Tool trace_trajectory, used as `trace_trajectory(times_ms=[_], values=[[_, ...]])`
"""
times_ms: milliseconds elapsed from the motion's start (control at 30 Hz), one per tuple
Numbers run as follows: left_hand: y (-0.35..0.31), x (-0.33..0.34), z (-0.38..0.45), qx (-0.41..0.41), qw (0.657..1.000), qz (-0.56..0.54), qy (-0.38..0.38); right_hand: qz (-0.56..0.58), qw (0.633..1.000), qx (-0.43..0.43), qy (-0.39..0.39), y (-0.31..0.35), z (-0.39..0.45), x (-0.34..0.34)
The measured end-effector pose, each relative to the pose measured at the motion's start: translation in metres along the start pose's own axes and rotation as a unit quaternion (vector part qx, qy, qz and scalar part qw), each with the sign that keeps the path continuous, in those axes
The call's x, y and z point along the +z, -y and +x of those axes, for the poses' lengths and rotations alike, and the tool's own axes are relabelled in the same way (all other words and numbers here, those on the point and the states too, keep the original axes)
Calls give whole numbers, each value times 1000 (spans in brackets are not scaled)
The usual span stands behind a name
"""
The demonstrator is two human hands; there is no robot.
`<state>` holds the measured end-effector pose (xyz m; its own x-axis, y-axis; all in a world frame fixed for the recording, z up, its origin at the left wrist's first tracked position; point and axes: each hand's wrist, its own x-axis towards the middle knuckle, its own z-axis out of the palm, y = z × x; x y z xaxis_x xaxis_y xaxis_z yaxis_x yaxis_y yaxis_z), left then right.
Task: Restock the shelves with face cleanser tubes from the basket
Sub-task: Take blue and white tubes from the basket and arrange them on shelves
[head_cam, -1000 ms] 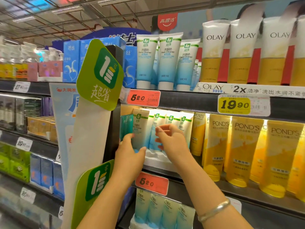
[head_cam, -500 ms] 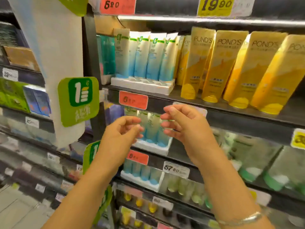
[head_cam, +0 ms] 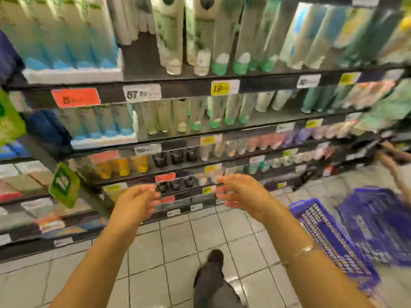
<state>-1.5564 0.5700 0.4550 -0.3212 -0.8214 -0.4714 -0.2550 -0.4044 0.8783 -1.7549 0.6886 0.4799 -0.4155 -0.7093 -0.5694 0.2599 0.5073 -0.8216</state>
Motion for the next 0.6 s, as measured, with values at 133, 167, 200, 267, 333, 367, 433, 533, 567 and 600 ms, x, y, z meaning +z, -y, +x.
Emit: trace_trajectory(times_ms=[133,167,200,267,333,367,433,533,567,600], values=[[32,47,-13,-70,995,30,57,62,992,59,-90,-63,-30,-59],[36,61,-17,-80,994,36,72,74,989,69,-106,-77,-38,-74],[40,78,-20,-88,991,38,89,86,986,79,-122,-91,-45,-90],[48,113,-27,-97,986,47,127,111,977,98,-152,-118,-59,-121],[55,153,-35,-103,979,75,158,139,967,117,-181,-144,-75,-156],[60,175,-39,-105,976,89,169,155,961,124,-194,-156,-84,-174],[70,223,-47,-111,970,110,188,174,950,139,-218,-180,-98,-212],[89,304,-66,-126,954,151,227,199,932,163,-255,-211,-114,-272],[96,331,-73,-135,948,158,242,207,925,169,-269,-222,-117,-292],[103,357,-80,-144,941,161,259,212,920,174,-281,-234,-119,-311]])
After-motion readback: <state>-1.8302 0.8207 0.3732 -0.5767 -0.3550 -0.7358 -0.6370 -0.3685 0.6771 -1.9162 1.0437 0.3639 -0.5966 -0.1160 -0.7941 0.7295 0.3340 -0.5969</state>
